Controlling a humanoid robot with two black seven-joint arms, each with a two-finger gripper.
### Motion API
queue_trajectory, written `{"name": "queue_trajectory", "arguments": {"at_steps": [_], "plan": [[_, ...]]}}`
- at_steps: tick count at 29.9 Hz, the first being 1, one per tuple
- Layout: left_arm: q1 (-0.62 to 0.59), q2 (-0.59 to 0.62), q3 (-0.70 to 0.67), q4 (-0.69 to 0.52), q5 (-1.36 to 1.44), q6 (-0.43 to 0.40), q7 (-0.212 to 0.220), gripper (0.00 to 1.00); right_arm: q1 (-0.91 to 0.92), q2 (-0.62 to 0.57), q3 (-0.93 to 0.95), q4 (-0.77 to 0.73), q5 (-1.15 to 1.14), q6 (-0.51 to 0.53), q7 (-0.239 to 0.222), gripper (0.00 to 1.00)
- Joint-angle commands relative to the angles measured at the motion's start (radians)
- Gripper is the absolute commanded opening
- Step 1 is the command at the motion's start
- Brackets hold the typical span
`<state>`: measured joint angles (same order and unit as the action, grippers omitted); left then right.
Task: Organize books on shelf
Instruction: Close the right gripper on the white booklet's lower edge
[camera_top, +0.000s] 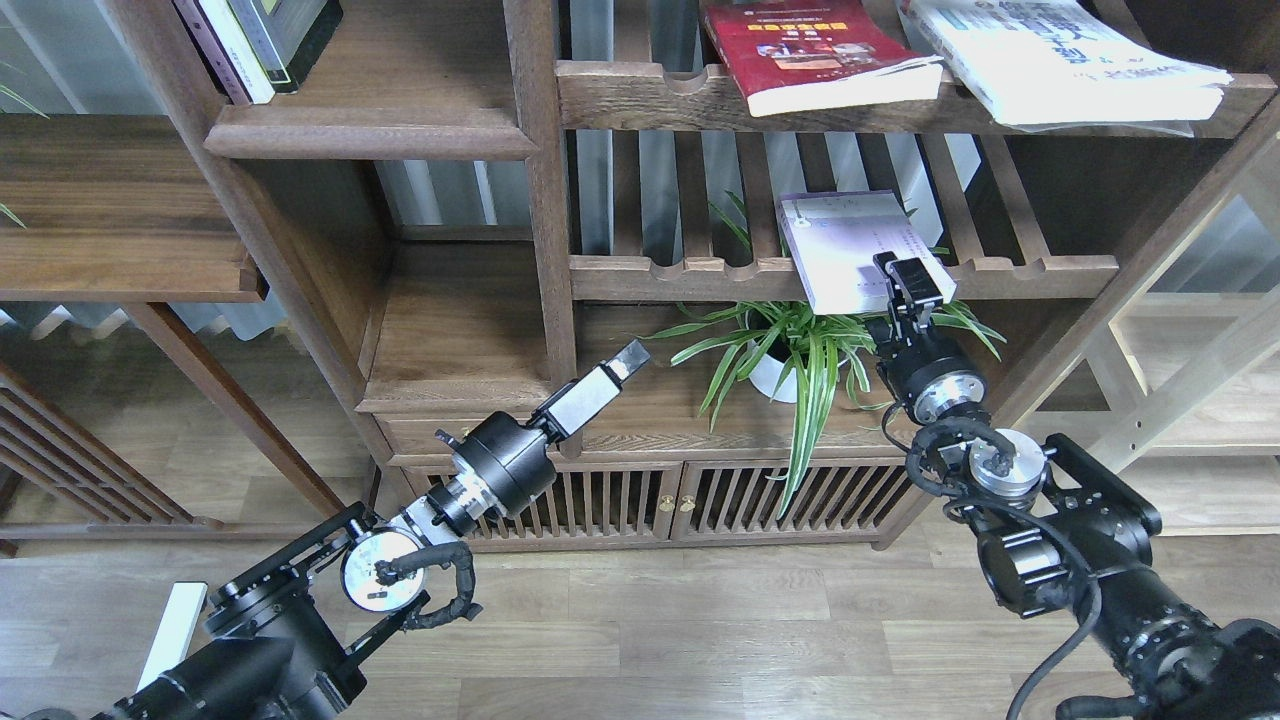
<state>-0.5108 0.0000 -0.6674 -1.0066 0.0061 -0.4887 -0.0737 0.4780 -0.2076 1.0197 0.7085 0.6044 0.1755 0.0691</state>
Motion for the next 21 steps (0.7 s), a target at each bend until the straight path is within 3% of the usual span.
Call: {"name": "queue_trajectory", "arguments": {"at_steps": [1,11,21], "plan": [[0.0,0.0,0.0,0.002,0.0,0.0,0.002,0.99,0.017,0.005,-0.001,-0.018,0.0,-0.002,0.0,0.98],[0.008,0.0,0.0,0.003,0.0,0.0,0.002,0.99,0.036,0.028,-0.001,-0.032,-0.003,-0.037,0.002,0.98],[0.012,0.0,0.0,0.0,0.0,0.0,0.003,0.99,0.062,0.03,0.0,-0.04,-0.006,-0.037,0.005,0.9]]}}
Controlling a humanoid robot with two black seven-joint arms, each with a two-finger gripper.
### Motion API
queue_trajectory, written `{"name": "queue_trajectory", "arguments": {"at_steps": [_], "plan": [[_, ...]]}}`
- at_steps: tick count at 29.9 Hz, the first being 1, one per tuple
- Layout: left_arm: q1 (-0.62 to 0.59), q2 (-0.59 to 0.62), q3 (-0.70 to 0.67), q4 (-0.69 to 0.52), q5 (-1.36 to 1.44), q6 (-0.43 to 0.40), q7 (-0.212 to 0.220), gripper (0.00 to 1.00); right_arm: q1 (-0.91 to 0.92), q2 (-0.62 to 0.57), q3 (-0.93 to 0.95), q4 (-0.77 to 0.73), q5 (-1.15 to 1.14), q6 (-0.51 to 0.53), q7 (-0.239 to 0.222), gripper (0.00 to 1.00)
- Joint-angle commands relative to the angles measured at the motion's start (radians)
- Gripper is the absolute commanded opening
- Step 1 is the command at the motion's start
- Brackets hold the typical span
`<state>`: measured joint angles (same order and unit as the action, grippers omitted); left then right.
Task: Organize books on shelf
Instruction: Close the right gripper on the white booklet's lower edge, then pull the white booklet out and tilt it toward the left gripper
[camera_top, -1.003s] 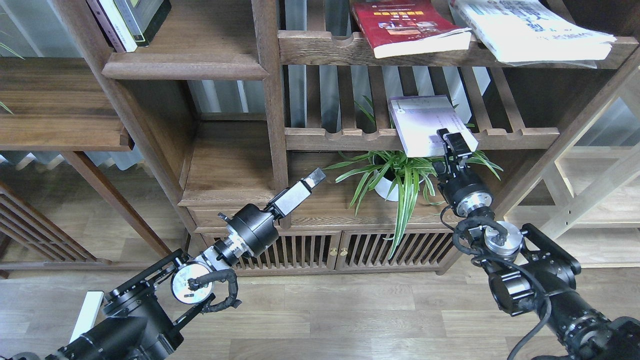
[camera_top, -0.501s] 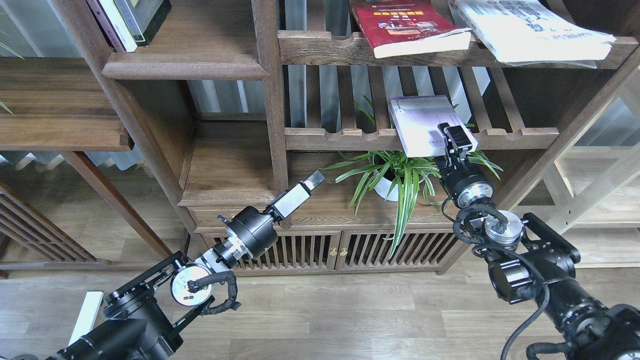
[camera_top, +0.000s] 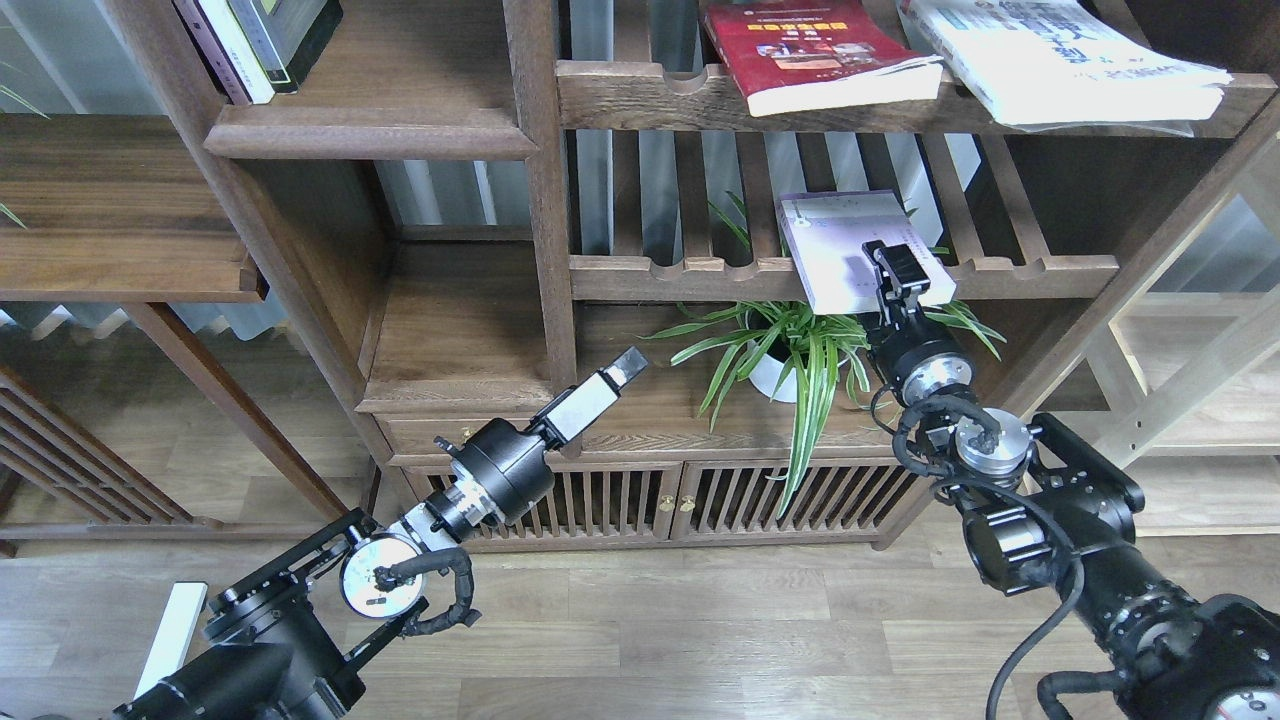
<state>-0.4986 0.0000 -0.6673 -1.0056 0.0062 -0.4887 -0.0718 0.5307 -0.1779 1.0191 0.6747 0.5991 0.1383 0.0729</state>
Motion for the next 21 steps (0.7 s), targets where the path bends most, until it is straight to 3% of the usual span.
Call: {"name": "queue_trajectory", "arguments": {"at_steps": [1,7,17,21], "plan": [[0.0,0.0,0.0,-0.001,0.0,0.0,0.001,0.99,0.012,0.0,0.001,-0.009,-0.001,0.0,-0.001,0.9],[-0.001,0.001,0.0,-0.001,0.0,0.0,0.0,0.99,0.017,0.001,-0.002,-0.018,-0.002,0.0,-0.001,0.87],[0.0,0.006,0.0,-0.001,0.0,0.0,0.0,0.99,0.015,0.014,0.001,-0.035,-0.004,0.055,0.002,0.49],[0.0,0.011,0.0,-0.001,0.0,0.0,0.0,0.99,0.014,0.014,-0.004,-0.064,-0.007,0.116,0.002,0.41]]}}
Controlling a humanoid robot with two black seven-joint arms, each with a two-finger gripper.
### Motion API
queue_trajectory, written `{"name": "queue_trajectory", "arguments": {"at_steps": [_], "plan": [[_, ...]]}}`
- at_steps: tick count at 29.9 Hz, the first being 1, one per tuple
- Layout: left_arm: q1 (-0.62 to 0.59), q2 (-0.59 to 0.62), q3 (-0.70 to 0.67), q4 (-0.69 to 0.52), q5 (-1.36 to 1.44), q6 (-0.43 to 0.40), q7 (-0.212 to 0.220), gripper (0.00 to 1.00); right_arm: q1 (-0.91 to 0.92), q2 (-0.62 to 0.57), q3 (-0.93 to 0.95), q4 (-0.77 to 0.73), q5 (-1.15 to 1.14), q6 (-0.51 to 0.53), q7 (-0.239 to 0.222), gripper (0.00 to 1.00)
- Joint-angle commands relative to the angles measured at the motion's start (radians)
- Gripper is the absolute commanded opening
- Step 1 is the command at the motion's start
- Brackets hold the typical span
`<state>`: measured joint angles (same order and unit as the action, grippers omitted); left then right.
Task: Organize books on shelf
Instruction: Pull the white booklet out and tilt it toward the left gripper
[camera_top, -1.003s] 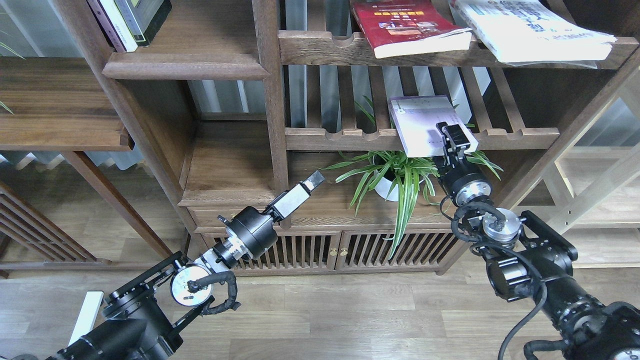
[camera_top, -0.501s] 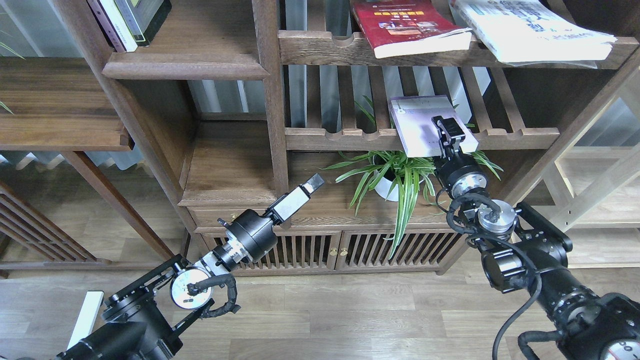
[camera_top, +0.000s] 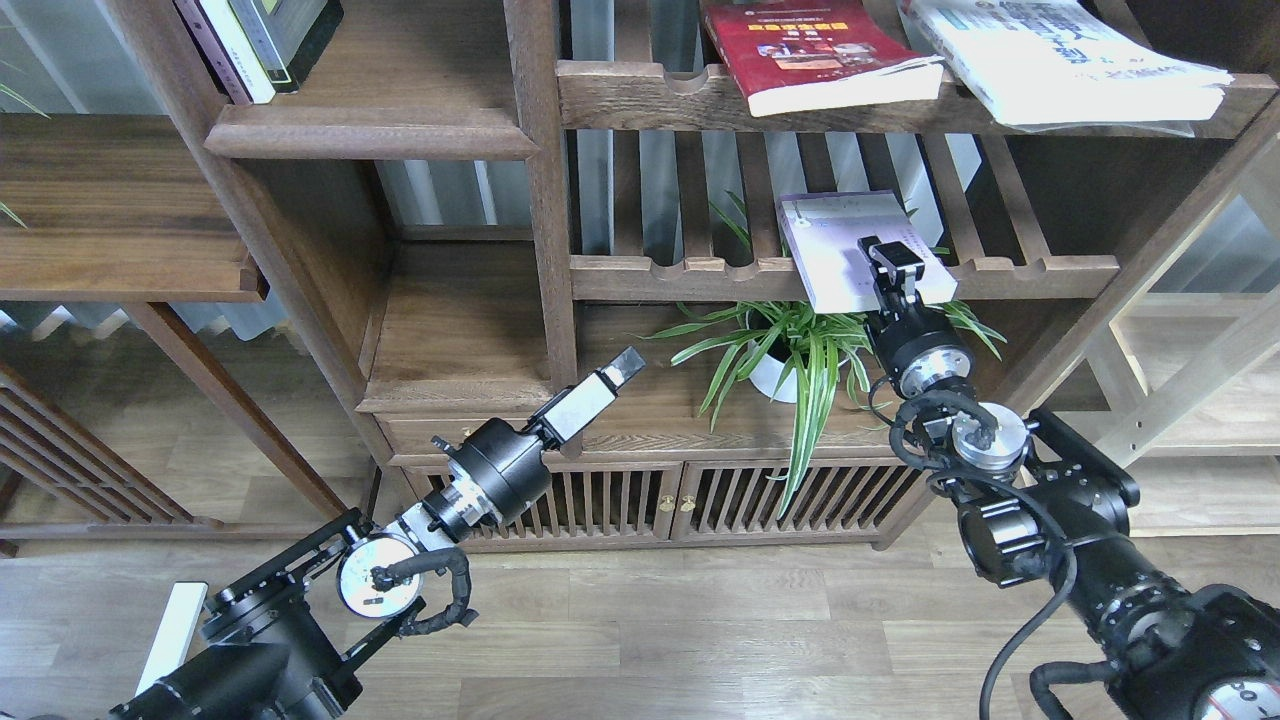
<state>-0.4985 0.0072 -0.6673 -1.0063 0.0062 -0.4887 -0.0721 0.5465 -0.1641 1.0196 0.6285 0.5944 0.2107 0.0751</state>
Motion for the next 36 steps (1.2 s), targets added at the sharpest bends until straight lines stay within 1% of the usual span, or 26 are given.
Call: {"name": "queue_trajectory", "arguments": {"at_steps": [1,4,6,8,11,12,15,19,24,29,36], "plan": [[0.002,0.007,0.0,0.0,0.0,0.0,0.0,0.99,-0.003,0.0,-0.006,-0.021,-0.002,0.055,0.0,0.39],[0.002,0.007,0.0,0.0,0.0,0.0,0.0,0.99,-0.008,0.0,-0.007,-0.021,-0.002,0.078,0.0,0.33],[0.002,0.007,0.0,-0.001,0.0,0.0,0.0,0.99,-0.01,0.0,-0.009,-0.021,-0.002,0.108,0.0,0.26],[0.002,0.005,0.0,-0.001,0.0,0.0,0.0,0.99,-0.014,0.0,-0.009,-0.024,-0.004,0.154,0.0,0.16],[0.0,0.005,0.0,-0.003,0.0,0.0,0.0,0.99,-0.02,0.0,-0.01,-0.036,-0.007,0.216,0.0,0.07],[0.0,0.005,0.0,-0.003,0.0,0.0,0.0,0.99,-0.023,0.0,-0.01,-0.036,-0.008,0.228,0.0,0.05],[0.0,0.002,-0.005,-0.003,0.0,0.0,-0.002,0.99,-0.042,-0.003,-0.01,-0.029,-0.012,0.277,-0.003,0.05],[0.002,-0.007,-0.041,-0.003,-0.002,0.0,0.003,0.99,-0.083,-0.012,-0.013,-0.006,-0.013,0.278,-0.009,0.05],[-0.006,-0.007,-0.052,-0.003,-0.002,0.0,0.003,0.99,-0.152,-0.02,-0.018,0.062,-0.024,0.278,-0.038,0.05],[-0.02,-0.007,-0.055,-0.003,-0.002,0.0,0.003,0.99,-0.194,-0.018,-0.016,0.155,-0.024,0.278,-0.038,0.05],[-0.032,-0.007,-0.057,0.008,0.0,0.0,0.002,0.99,-0.238,-0.014,-0.023,0.237,-0.027,0.278,-0.038,0.05]]}}
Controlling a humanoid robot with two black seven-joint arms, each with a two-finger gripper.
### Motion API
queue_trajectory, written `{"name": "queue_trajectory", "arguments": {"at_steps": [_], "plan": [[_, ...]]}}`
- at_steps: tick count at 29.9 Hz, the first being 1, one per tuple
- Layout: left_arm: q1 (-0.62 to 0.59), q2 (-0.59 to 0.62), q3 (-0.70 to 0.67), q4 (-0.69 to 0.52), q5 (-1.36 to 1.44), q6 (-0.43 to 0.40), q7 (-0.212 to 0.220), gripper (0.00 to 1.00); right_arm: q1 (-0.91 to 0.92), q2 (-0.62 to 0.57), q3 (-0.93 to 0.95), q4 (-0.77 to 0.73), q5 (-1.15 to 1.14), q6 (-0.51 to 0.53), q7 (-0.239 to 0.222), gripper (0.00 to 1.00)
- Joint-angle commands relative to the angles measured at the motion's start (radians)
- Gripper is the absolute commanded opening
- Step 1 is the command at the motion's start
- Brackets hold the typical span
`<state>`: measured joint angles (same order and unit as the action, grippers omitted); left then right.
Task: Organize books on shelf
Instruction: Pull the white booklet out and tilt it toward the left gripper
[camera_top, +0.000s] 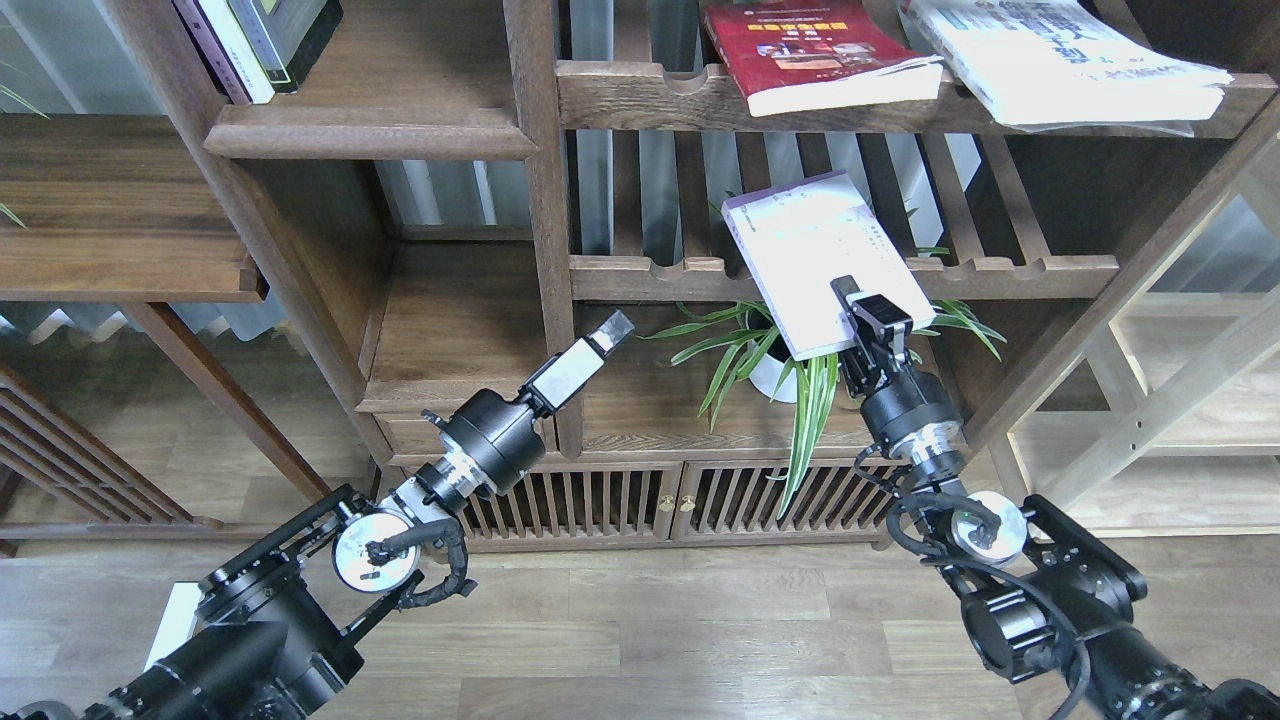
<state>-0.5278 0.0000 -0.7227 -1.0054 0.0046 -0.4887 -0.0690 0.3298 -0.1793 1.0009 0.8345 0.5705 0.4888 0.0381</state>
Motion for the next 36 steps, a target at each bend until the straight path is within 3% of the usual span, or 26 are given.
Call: {"name": "queue_trajectory", "arguments": {"at_steps": [1,10,36], "plan": [[-0.004,0.0,-0.001,0.01,0.002,0.0,-0.002,0.99,-0.026,0.003,-0.005,0.04,-0.003,0.0,-0.001,0.05],[-0.008,0.0,0.0,0.007,-0.012,0.0,0.003,0.99,-0.067,0.015,-0.031,0.146,-0.038,0.0,-0.001,0.04],[-0.009,0.0,0.127,-0.004,-0.267,0.0,0.02,0.99,-0.067,0.093,-0.159,0.21,-0.083,0.0,0.0,0.04]]}}
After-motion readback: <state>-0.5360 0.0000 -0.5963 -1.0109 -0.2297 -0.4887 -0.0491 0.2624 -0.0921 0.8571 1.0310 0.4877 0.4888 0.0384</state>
